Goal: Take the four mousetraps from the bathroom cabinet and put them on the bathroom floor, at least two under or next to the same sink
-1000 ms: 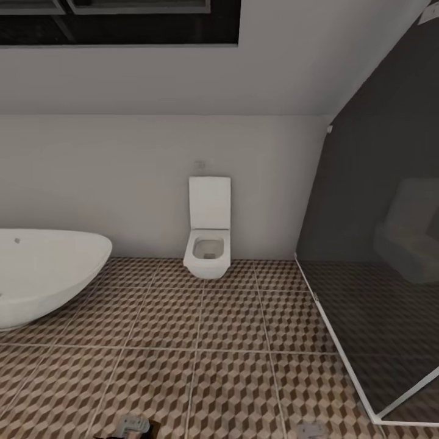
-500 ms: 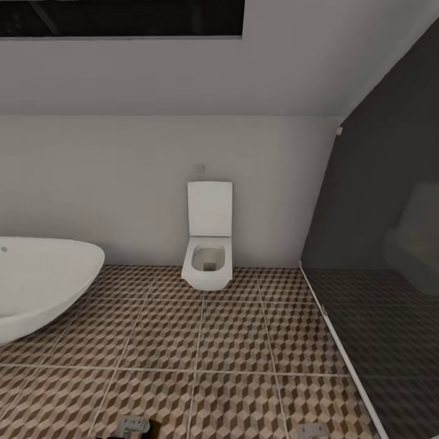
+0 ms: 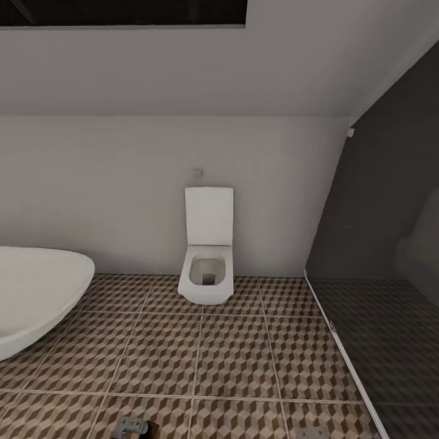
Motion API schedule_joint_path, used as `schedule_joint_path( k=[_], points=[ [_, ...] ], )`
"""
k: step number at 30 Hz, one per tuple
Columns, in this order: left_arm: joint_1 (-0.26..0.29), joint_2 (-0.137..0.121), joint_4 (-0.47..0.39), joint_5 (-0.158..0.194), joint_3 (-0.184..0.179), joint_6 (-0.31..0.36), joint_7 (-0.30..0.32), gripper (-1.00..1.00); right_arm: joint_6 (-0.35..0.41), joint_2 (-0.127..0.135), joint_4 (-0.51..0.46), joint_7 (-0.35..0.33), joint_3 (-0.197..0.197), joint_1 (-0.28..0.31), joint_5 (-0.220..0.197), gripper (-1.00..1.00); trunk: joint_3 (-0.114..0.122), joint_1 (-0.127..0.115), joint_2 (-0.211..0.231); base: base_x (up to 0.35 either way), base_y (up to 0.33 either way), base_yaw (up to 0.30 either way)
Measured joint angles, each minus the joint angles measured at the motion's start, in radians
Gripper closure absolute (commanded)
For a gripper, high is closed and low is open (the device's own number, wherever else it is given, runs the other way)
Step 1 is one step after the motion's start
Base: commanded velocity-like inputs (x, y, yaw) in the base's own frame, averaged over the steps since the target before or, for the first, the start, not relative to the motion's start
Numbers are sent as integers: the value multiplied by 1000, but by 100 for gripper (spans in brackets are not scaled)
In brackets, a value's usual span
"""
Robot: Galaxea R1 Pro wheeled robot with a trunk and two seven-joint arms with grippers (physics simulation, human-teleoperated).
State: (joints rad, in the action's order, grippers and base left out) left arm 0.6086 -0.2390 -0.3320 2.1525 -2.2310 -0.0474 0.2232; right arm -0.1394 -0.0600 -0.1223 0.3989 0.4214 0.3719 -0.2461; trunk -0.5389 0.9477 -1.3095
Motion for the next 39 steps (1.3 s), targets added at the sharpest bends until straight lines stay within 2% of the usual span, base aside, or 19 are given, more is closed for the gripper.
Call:
schedule_joint_path(
  k=[6, 10, 26, 39],
  points=[
    [-33, -1, 4, -1, 0, 0, -2, 100, -1, 6, 30, 0, -2, -3, -2, 100, 0, 0, 0, 338, 0, 0],
    [-43, -2, 3, -1, -1, 0, -2, 100, -6, 29, 60, 1, -2, -4, -2, 100, -1, 0, 0, 338, 0, 38],
    [-54, 0, -2, -1, -3, 0, -2, 100, -8, 33, 71, 1, -1, -9, -2, 100, -23, 0, 0, 338, 0, 87],
    [-58, -1, 0, -1, -3, 1, -2, 100, -7, 37, 71, -3, 1, -9, 4, 100, -26, 0, 0, 338, 0, 7]
  ],
)
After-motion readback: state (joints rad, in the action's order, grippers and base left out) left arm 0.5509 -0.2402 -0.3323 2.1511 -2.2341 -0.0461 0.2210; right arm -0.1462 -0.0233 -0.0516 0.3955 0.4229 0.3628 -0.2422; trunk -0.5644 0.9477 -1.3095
